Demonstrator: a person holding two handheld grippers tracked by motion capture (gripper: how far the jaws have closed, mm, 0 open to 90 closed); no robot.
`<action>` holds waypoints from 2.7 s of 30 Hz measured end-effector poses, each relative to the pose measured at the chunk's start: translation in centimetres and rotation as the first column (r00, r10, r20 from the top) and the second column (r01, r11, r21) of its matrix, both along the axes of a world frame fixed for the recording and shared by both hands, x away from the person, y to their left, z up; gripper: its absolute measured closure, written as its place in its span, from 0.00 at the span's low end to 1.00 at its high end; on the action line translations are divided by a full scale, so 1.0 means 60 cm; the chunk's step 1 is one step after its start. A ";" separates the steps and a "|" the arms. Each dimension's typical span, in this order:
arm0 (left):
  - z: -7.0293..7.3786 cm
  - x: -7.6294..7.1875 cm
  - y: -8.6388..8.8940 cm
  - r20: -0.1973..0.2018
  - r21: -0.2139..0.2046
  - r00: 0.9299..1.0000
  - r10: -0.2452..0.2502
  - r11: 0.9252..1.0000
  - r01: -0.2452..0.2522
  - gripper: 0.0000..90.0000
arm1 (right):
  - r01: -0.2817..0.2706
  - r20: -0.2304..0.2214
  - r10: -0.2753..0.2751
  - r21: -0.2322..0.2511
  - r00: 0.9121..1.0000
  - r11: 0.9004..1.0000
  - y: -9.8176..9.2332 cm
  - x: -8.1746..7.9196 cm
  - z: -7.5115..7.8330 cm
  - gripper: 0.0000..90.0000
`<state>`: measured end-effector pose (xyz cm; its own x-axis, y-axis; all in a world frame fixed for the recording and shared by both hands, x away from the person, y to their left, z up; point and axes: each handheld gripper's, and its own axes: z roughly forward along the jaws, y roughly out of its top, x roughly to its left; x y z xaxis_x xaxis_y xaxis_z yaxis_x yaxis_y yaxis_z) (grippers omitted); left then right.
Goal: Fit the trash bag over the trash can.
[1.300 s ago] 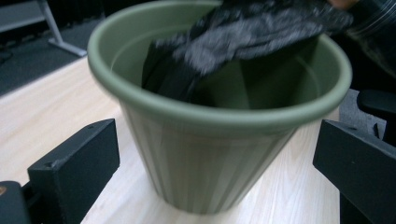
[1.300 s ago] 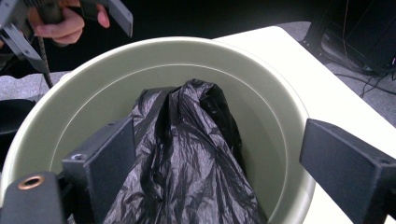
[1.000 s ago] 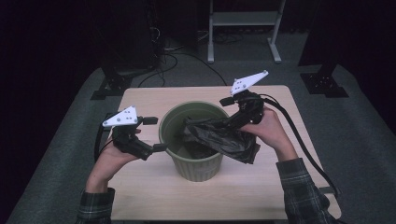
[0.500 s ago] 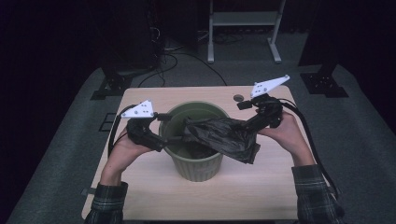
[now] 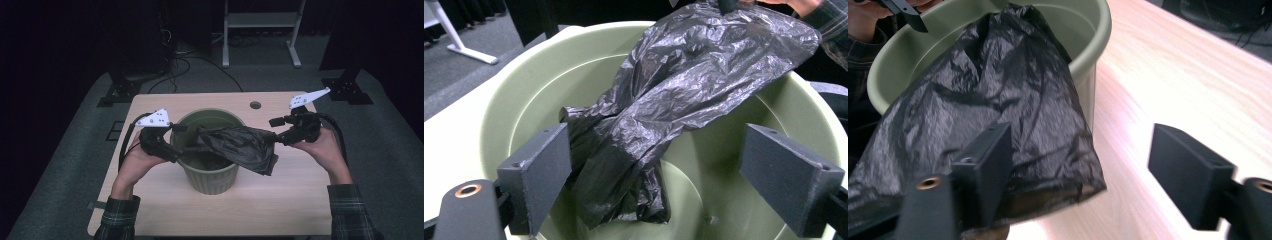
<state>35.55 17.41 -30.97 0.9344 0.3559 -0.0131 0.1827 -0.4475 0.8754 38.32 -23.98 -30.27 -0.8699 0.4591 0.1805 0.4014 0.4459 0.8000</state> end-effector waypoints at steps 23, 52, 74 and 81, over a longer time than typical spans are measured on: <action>0.012 0.003 -0.002 0.017 -0.009 1.000 -0.008 1.000 0.008 0.15 | -0.158 0.055 0.154 0.075 0.986 0.985 0.078 0.008 0.037 1.00; 0.011 0.013 -0.060 0.006 0.061 0.996 -0.085 0.995 0.085 0.36 | -0.279 0.120 0.270 0.063 0.955 0.958 0.232 0.021 0.072 1.00; 0.025 0.011 -0.021 0.085 0.059 0.991 -0.101 0.994 0.096 0.94 | -0.236 0.127 0.220 0.125 0.967 0.964 0.171 0.006 0.083 0.76; 0.023 0.014 -0.005 0.080 0.053 0.994 -0.074 0.996 0.070 0.94 | -0.184 0.143 0.164 0.139 0.976 0.973 0.110 -0.010 0.086 0.74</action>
<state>36.40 17.09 -29.58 0.9549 0.2857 0.0805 0.0770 -0.5002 0.8625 37.69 -17.38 -25.09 -0.9544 0.2749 0.1161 0.2164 0.3698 0.9035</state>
